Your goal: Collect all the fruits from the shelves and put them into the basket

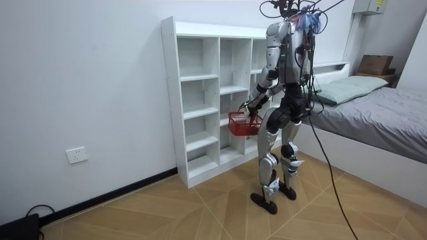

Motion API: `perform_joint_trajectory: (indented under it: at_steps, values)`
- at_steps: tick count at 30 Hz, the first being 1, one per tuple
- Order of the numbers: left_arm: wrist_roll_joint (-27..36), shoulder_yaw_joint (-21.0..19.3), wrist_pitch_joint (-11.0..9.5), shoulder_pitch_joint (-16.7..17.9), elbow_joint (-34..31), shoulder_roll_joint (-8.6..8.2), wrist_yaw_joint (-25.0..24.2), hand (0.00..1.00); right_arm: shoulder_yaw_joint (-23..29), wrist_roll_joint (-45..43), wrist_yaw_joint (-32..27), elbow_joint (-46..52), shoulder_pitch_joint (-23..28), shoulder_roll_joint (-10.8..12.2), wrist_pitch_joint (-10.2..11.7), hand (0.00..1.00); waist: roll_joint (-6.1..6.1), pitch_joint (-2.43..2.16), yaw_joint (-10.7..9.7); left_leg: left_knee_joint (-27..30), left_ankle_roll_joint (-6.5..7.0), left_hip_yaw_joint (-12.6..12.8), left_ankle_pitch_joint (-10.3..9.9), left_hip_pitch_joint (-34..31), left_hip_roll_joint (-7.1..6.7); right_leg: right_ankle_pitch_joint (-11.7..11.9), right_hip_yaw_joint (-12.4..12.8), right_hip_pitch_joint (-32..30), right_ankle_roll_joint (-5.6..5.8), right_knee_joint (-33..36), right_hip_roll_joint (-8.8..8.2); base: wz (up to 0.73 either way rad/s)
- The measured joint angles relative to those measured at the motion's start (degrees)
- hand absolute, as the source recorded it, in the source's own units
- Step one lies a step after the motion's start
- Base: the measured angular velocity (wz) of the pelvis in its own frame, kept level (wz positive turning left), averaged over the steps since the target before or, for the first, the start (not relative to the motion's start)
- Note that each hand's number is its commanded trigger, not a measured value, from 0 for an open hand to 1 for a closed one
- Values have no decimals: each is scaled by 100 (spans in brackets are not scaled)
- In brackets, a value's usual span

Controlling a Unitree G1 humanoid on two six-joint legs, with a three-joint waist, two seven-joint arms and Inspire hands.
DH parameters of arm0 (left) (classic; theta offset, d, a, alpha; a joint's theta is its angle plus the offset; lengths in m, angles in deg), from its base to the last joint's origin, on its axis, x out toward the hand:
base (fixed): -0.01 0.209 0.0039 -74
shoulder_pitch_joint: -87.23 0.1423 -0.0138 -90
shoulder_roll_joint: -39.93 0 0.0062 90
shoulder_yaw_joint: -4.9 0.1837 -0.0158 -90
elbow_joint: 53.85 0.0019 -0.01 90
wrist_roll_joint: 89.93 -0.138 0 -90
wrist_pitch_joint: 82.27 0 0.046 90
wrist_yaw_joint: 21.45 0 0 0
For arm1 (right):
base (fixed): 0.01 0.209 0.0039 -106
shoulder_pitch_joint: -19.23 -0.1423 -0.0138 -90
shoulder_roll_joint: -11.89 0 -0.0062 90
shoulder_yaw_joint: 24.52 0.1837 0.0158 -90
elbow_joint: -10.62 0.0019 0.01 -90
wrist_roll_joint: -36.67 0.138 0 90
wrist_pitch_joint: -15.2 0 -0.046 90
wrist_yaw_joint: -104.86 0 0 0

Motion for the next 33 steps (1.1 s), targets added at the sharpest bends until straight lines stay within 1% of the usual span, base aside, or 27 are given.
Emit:
perform_joint_trajectory:
  at_steps: [5, 8, 10, 12, 15, 19, 23, 25, 27, 33]
  values:
    - [115, 3, 0, -1, -8, -36, 0, 100, 1, 151, 4, 1, -1, 0, 0, 100, 1, -1, -4, 5, 0, 1, 0, 0, 2, 0, 4, 0, 0, 5, 5, 0]
    - [469, 40, 0, -1, -23, -34, -1, 100, 1, 281, 2, 6, -3, 2, 0, 100, 5, -3, -4, 13, 0, 19, 0, -9, 4, 0, 29, -19, 0, 13, 9, -1]
    - [767, 77, 1, -2, -71, -28, -1, 100, -10, 541, 8, 9, -11, 2, 0, 100, 7, -5, 11, 16, 0, 39, 0, -30, 10, 1, 46, -57, -2, 31, 10, -5]
    - [1103, 137, 1, -3, -152, -7, -8, 100, -16, 981, 34, 9, -16, 10, -1, 100, 9, -6, 13, 24, 0, 66, 0, -37, 19, 3, 56, -83, -5, 54, 9, -6]
    - [1358, 152, 1, -4, -175, -11, -12, 100, -11, 1388, 141, 16, -18, 14, -1, 100, 26, -9, 15, 25, 0, 99, 0, -29, 29, 4, 70, -93, -8, 68, 11, -5]
    - [1405, 150, 1, -4, -175, -13, -17, 100, 1, 1545, 229, 20, -18, 16, -2, 100, 40, -9, 13, 23, 0, 115, 0, -26, 37, 0, 69, -113, -17, 98, 9, -1]
    - [1633, 159, 2, 0, -176, -23, -57, 100, 1, 1556, 389, 20, -18, 33, -2, 100, 80, -11, 6, 30, -1, 133, 0, -24, 50, 8, 61, -115, -30, 100, 13, 0]
    - [1782, 162, 2, 0, -176, -23, -91, 100, 2, 1564, 400, 20, -18, 105, -2, 100, 99, -9, 3, 35, -2, 136, 0, -23, 53, 9, 64, -114, -32, 106, 16, 0]
    - [1808, 161, 2, 0, -176, -25, -115, 100, 2, 1664, 404, 20, -18, 120, -2, 100, 120, -7, -1, 35, -2, 137, 0, -10, 53, 9, 61, -101, -32, 108, 14, 0]
    - [1807, 153, 2, 1, -176, -51, -128, 100, 3, 1694, 449, 20, -18, 160, -2, 100, 122, -6, 0, 20, -1, 153, 0, 31, 49, 9, 63, -68, -31, 110, 5, 0]
